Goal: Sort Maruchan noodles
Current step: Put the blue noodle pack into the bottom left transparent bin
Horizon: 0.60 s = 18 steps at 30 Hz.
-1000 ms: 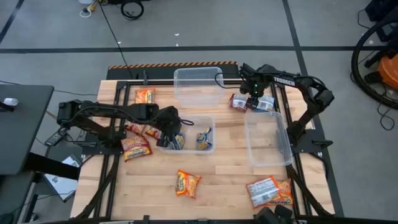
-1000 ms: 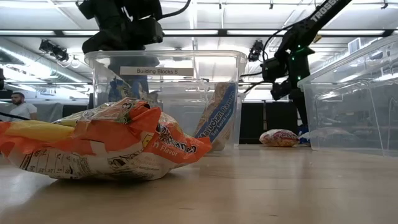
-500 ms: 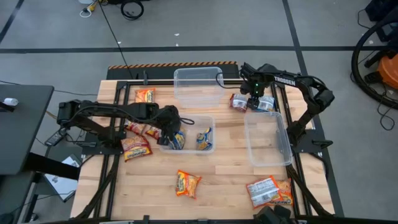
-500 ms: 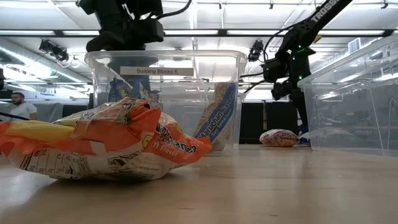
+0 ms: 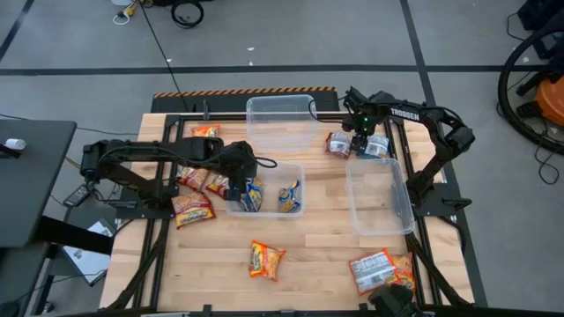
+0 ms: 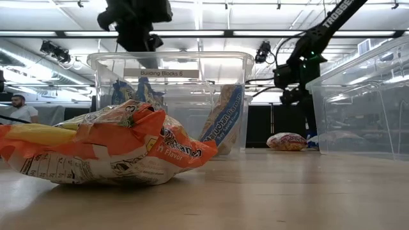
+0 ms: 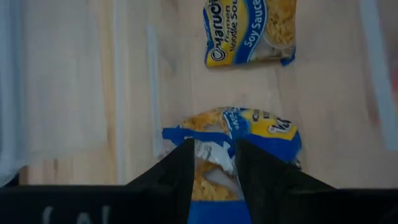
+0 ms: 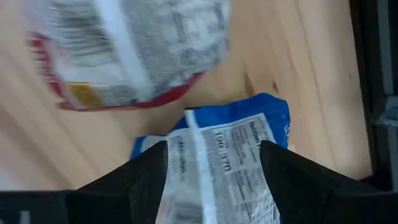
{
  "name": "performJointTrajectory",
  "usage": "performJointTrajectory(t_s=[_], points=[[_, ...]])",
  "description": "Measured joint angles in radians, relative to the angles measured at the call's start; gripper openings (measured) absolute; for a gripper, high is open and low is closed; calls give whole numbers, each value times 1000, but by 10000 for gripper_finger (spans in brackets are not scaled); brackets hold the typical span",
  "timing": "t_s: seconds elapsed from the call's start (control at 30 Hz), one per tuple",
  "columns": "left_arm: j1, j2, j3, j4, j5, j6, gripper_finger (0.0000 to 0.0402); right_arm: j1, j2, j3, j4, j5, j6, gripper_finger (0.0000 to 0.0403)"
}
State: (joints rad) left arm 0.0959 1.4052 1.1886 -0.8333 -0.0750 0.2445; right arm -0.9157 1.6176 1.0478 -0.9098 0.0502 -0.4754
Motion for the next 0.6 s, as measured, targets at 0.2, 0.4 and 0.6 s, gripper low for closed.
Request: performJointTrajectory(t_s=[0.2,0.4,0.6], points=[[0,0,91,-98,0,-64,124,-22,0,-91,123,-23,-113,259],[0,0,144,-115,1,-174,124,-23,0,-156,229,-44,-180,237],[-6,-3,159,-121,1,-213,124,-26,0,-174,251,-44,-183,172]])
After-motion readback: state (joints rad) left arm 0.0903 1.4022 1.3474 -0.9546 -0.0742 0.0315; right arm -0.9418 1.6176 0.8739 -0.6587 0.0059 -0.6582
